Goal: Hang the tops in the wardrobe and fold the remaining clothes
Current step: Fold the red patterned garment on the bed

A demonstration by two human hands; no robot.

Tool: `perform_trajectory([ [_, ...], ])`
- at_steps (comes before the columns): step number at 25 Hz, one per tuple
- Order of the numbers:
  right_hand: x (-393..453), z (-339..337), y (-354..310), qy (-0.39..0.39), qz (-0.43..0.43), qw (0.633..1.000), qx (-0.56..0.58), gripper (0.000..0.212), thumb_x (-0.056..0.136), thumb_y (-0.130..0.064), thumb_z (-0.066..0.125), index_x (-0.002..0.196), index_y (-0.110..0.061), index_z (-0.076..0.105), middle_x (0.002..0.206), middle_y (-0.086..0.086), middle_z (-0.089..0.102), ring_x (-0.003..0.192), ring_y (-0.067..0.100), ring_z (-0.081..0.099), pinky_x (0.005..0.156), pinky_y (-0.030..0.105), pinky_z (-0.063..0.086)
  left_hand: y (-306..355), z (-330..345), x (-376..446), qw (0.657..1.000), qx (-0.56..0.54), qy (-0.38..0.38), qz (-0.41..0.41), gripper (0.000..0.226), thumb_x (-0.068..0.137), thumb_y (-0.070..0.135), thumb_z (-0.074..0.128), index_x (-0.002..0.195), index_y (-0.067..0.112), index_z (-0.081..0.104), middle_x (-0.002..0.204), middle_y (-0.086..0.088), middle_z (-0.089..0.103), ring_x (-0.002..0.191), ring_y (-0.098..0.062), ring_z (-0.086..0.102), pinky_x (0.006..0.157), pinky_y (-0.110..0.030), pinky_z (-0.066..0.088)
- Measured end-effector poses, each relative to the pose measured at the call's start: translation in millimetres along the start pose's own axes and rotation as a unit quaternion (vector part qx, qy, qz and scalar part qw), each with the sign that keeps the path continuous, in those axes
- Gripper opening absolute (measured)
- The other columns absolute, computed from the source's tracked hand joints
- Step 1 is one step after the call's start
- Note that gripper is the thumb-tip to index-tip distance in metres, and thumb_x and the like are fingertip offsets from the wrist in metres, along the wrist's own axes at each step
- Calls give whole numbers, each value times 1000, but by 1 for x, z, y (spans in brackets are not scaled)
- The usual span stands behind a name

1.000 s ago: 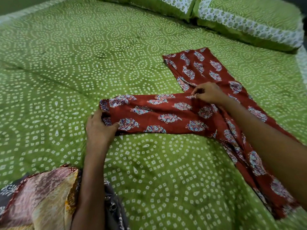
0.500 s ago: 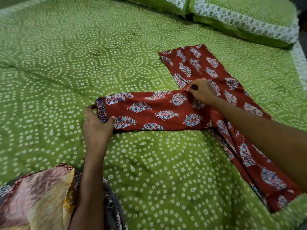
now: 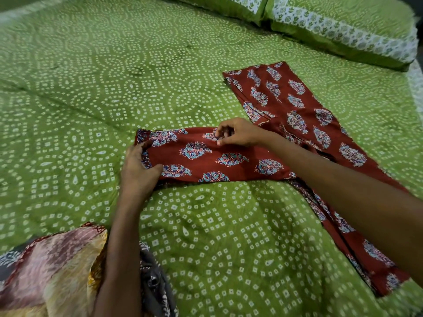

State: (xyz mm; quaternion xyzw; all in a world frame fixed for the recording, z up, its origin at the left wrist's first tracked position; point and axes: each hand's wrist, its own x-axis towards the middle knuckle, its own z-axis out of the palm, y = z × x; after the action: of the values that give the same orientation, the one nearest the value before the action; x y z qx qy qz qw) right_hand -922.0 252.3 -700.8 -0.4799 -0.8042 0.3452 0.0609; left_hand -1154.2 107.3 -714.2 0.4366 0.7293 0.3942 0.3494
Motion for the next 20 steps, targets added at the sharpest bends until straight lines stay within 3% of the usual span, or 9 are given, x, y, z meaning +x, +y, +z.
perform_trajectory([
  [3, 5, 4, -9, -30, -23, 998, -55, 15, 80, -5, 69, 76, -18, 62, 73, -7, 59, 71, 7, 55, 73, 24, 46, 3, 2, 0, 998, 63, 22, 6, 65, 79, 11, 67, 138, 22, 42, 146, -9, 36, 132, -27, 38, 109, -45, 34],
  [5, 9, 7, -14, 16, -28, 999, -3, 13, 82, -4, 66, 77, -16, 61, 80, -4, 61, 82, 13, 58, 82, 30, 47, 4, 2, 0, 997, 75, 29, 8, 65, 80, 9, 66, 140, 18, 40, 146, -9, 36, 132, -27, 37, 111, -43, 32],
  [7, 13, 12, -16, 60, -37, 997, 12, 9, 84, -9, 67, 91, -10, 62, 88, -1, 59, 84, 12, 54, 78, 21, 44, 3, 1, 1, 996, 86, 31, 12, 66, 81, 9, 67, 140, 17, 40, 146, -10, 35, 132, -27, 36, 111, -42, 30],
  [9, 17, 14, -17, 55, -53, 996, -53, 18, 84, -11, 67, 100, -6, 63, 83, -3, 56, 74, 8, 49, 67, 15, 38, 4, 1, 0, 994, 100, 32, 16, 67, 81, 10, 68, 141, 16, 39, 147, -11, 33, 133, -28, 35, 112, -42, 29],
  [11, 21, 12, -17, 39, -43, 995, -85, 12, 83, -10, 67, 95, -6, 65, 76, -4, 59, 68, 7, 50, 68, 24, 42, 4, 0, 1, 994, 108, 31, 14, 69, 80, 12, 70, 141, 18, 37, 149, -11, 32, 135, -28, 33, 113, -43, 28],
  [13, 24, 8, -18, 28, -32, 994, -101, 7, 84, -9, 65, 90, -6, 66, 85, 3, 65, 76, 12, 53, 74, 28, 44, 4, 0, 1, 994, 105, 31, 14, 70, 80, 13, 71, 141, 18, 38, 148, -10, 32, 135, -28, 33, 112, -45, 28],
  [17, 30, -2, -32, 63, -56, 996, -19, 10, 88, 0, 58, 86, -9, 56, 73, -7, 55, 66, 2, 48, 61, 6, 37, 5, -1, 0, 996, 88, 34, 7, 64, 83, 8, 67, 140, 16, 39, 144, -8, 37, 130, -25, 38, 109, -37, 32],
  [20, 34, 9, -32, 84, -60, 995, -19, 9, 93, -5, 52, 90, -12, 48, 80, -2, 55, 72, 8, 48, 65, 15, 38, 1, -4, 3, 997, 69, 23, -4, 63, 83, 4, 65, 140, 15, 40, 143, -7, 37, 127, -25, 42, 107, -39, 37],
])
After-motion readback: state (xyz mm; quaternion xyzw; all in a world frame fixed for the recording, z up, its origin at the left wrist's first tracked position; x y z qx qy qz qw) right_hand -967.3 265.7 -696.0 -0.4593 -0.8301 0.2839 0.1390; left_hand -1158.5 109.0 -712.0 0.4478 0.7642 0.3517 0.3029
